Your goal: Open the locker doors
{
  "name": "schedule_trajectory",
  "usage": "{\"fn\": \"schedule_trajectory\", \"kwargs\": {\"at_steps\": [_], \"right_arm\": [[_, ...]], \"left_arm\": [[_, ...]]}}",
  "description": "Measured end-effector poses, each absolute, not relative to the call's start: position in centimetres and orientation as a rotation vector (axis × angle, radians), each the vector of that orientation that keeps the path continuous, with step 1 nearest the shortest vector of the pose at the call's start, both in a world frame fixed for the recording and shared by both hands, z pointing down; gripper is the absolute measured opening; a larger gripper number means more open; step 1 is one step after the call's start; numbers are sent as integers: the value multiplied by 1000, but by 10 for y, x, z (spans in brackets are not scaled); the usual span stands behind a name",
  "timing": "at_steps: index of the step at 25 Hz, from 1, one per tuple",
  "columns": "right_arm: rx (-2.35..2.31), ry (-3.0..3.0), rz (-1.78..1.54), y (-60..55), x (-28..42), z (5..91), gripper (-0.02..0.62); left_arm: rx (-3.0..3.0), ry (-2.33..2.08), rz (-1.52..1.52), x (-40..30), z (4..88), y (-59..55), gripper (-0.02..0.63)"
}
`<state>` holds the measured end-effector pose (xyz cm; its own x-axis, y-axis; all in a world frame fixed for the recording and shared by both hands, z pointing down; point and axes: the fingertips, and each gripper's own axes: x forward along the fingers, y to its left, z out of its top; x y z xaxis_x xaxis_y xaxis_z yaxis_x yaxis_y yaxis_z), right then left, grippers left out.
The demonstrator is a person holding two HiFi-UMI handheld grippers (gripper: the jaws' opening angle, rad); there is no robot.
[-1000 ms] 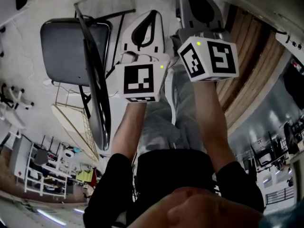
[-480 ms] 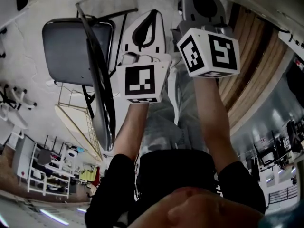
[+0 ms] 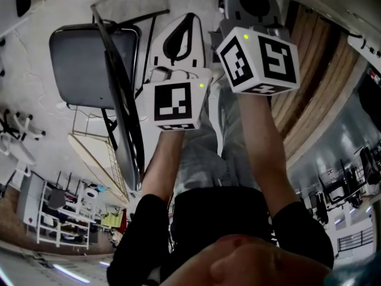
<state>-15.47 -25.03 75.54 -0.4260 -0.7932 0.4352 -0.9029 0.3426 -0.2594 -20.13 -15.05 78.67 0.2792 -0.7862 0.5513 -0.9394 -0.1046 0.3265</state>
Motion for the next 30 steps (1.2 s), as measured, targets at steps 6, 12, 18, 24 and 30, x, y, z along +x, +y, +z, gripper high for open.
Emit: {"fn": "schedule_trajectory", "kwargs": {"at_steps": [6,12,18,24,30], "right_arm": [[1582,-2396,832,-252,-153,756,37],[1604,-2414,954,-252,-151,756,37],[1584,-2479,1225,-253,-151,754,35],[1547,-2523,1526,-256,-148,755,34],[1527,-2517,1710,-256,-146,757,34]], "left_arm": [[1918,-1545,313,-203,788,-148,9],[1914,-1541,318,-202,790,-147,9],[1919,-1540,337,-203,793,-144,9],[1916,-1547,355,-205,796,-142,9],[1922,-1557,387,-207,799,-135,9]]}}
